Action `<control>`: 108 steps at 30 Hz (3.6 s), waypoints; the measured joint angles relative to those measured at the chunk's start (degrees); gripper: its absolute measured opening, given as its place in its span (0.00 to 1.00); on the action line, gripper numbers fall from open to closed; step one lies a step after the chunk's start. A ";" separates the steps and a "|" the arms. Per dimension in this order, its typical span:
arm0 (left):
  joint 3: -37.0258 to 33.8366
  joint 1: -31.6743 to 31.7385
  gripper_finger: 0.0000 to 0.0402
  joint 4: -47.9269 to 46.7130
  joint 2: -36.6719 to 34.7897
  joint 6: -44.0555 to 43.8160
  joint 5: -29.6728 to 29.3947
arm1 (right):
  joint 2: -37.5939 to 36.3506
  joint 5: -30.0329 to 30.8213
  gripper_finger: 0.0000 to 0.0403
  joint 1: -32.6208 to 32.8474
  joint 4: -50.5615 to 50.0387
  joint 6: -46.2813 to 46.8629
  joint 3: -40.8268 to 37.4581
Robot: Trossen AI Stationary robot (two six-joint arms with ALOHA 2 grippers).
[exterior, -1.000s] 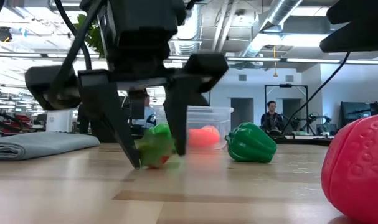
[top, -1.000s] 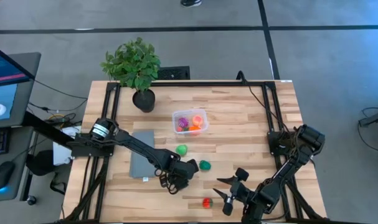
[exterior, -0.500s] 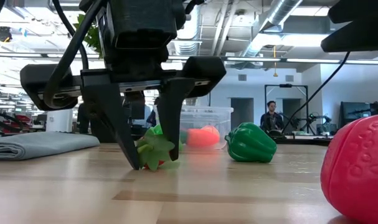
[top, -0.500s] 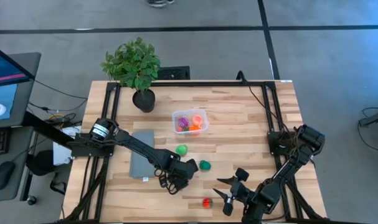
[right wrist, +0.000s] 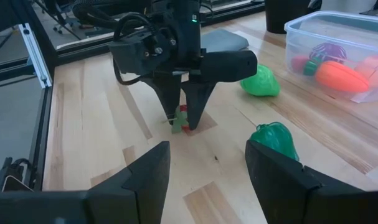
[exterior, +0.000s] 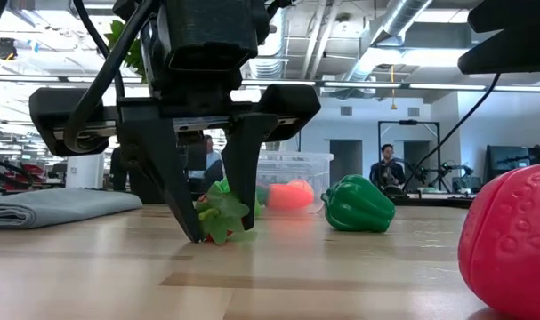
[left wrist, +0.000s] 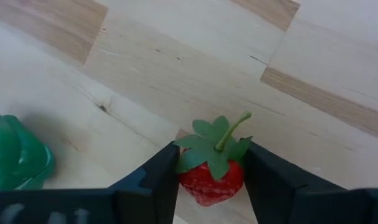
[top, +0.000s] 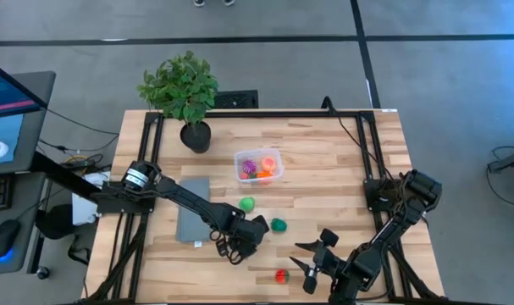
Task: Pick and placing Produce into tupperware
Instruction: Put the small strawberry into the transparent container
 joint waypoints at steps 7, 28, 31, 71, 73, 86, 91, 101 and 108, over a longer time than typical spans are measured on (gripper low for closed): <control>0.00 0.00 0.34 -0.70 -0.04 -1.41 -0.11 | 0.00 0.00 0.58 0.00 0.02 0.00 0.02; -0.04 -0.61 0.36 -0.94 -0.07 -1.92 -0.91 | 0.00 -0.02 0.58 0.00 0.17 0.00 0.02; -0.04 -0.61 0.36 -0.96 -0.07 -2.41 -0.93 | 0.00 -0.02 0.58 0.00 0.17 0.00 0.02; -0.13 4.02 0.36 -6.72 -18.44 -6.53 -7.23 | 0.00 -1.29 0.58 0.03 0.21 0.42 0.07; -0.11 5.28 0.36 -5.94 -20.37 -6.53 -6.05 | 0.00 -1.29 0.58 0.04 0.22 0.44 0.07; -0.09 15.01 0.36 -0.58 -30.57 -6.95 5.11 | 0.00 -1.29 0.58 0.04 0.20 0.44 0.06; -0.09 19.79 0.36 1.75 -30.97 -8.34 11.96 | 0.00 -1.29 0.58 0.04 0.20 0.44 0.07; -1.10 30.90 0.36 4.47 -30.97 -11.94 22.50 | 0.03 -1.29 0.58 0.04 0.21 0.44 0.05; -5.93 36.87 0.36 11.99 -30.93 -14.86 27.11 | 3.71 -1.81 0.58 -0.09 0.75 0.48 0.04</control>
